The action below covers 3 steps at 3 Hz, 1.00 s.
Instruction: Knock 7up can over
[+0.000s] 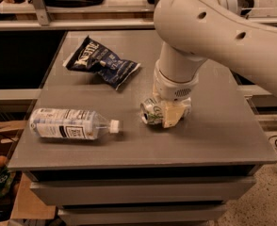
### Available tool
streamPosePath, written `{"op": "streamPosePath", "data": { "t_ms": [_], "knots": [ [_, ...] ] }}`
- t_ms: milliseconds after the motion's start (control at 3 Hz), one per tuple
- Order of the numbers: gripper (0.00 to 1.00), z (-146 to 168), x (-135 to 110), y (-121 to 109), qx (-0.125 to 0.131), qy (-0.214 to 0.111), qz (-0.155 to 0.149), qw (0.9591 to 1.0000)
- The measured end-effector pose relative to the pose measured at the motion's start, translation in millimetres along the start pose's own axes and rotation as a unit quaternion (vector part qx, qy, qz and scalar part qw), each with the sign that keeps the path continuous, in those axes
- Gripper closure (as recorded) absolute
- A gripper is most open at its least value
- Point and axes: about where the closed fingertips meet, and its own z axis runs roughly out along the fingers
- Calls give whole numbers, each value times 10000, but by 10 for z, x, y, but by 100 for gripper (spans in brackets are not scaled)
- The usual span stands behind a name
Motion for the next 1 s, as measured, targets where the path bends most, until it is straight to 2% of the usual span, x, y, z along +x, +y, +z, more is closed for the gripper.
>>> {"op": "streamPosePath", "data": {
  "t_ms": [333, 667, 1000],
  "knots": [
    [12, 35, 14, 2, -75, 28, -3, 10000],
    [0, 35, 27, -11, -161, 54, -45, 9998],
    [0, 6, 33, -35, -170, 42, -23, 9998]
  ]
}}
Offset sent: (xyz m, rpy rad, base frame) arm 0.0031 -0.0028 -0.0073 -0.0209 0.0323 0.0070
